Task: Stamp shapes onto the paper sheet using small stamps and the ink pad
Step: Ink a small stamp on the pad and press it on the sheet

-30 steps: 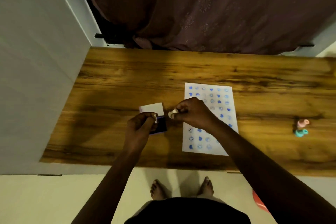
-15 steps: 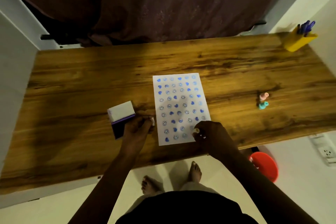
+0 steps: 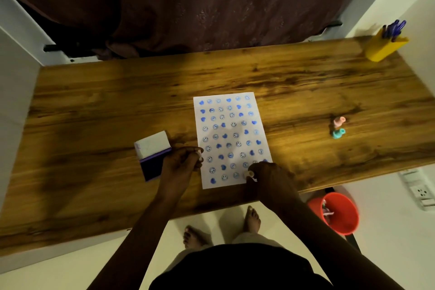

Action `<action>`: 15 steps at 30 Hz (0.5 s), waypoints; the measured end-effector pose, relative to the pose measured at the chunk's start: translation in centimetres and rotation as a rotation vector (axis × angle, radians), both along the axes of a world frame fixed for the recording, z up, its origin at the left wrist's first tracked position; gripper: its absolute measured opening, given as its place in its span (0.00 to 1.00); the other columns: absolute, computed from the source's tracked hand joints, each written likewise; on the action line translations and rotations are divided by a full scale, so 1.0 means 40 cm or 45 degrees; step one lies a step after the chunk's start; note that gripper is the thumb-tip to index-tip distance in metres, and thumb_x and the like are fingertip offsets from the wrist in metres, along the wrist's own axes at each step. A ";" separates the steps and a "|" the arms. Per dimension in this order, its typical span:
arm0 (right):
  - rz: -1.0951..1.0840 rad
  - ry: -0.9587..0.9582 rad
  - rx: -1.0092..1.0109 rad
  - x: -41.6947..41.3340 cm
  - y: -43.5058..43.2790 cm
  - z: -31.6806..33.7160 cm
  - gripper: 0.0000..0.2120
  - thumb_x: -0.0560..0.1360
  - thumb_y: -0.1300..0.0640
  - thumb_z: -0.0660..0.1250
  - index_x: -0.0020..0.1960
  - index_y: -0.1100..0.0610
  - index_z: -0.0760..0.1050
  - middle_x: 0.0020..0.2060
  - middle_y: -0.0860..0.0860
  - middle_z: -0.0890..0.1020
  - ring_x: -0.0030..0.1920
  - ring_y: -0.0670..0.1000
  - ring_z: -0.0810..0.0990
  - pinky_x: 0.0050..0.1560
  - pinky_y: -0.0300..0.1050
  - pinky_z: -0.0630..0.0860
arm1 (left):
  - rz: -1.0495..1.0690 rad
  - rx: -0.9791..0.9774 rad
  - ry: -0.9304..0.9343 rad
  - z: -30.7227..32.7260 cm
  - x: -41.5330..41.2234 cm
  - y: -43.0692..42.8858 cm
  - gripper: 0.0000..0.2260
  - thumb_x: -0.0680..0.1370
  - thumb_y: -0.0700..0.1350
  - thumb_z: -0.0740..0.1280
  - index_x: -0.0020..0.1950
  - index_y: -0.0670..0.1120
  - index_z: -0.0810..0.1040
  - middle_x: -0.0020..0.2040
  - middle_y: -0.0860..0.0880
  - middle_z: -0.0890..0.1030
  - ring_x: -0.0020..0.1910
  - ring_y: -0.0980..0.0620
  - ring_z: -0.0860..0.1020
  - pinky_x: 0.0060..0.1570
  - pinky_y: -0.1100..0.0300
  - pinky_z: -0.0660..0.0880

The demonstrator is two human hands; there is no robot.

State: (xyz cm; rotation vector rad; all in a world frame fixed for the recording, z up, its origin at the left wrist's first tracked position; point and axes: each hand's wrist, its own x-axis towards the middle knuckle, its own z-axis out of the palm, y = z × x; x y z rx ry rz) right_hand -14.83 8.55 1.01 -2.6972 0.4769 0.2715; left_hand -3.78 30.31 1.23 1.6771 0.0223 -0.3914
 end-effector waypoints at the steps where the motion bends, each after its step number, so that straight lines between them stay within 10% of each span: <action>1: -0.002 0.017 0.013 0.001 0.002 0.001 0.12 0.78 0.49 0.70 0.59 0.51 0.82 0.56 0.50 0.85 0.55 0.50 0.84 0.55 0.45 0.82 | 0.004 -0.001 0.005 -0.001 0.000 -0.001 0.05 0.81 0.42 0.69 0.48 0.50 0.84 0.45 0.61 0.88 0.46 0.62 0.86 0.41 0.70 0.81; 6: 0.028 0.068 -0.026 0.004 0.009 -0.001 0.14 0.80 0.49 0.67 0.63 0.54 0.80 0.60 0.52 0.84 0.59 0.51 0.83 0.59 0.46 0.81 | 0.002 -0.008 0.035 -0.007 0.004 -0.012 0.05 0.81 0.44 0.69 0.52 0.47 0.85 0.48 0.55 0.88 0.48 0.53 0.87 0.50 0.56 0.84; 15: 0.041 0.105 -0.064 0.022 -0.001 0.003 0.12 0.78 0.49 0.70 0.59 0.54 0.80 0.55 0.51 0.85 0.53 0.50 0.85 0.52 0.44 0.83 | -0.038 -0.042 0.039 0.025 -0.008 -0.042 0.11 0.81 0.43 0.70 0.45 0.58 0.86 0.44 0.55 0.88 0.44 0.53 0.87 0.45 0.60 0.85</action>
